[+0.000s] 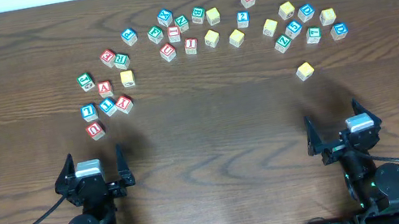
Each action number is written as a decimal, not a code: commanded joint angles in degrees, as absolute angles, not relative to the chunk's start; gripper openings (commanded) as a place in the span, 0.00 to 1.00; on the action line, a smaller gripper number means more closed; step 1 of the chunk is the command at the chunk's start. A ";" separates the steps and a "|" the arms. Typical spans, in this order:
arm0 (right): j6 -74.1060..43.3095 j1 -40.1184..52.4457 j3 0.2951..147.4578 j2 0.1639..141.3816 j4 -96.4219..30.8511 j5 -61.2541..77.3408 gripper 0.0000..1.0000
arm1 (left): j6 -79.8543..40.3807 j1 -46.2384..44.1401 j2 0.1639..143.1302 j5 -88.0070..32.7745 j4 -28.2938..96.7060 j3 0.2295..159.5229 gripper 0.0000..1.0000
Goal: Spell out AI2
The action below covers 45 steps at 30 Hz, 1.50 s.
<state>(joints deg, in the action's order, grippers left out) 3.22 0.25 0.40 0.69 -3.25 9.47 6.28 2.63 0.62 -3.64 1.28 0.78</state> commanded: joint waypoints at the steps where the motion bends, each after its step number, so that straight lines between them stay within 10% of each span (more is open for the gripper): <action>1: 3.73 -2.24 0.30 0.27 -3.31 10.04 0.99 | 7.27 3.09 0.34 -3.40 3.86 0.23 0.98; 45: 3.73 -3.33 0.30 0.30 -3.40 10.04 0.99 | 7.27 3.09 0.34 -3.40 3.86 0.23 0.97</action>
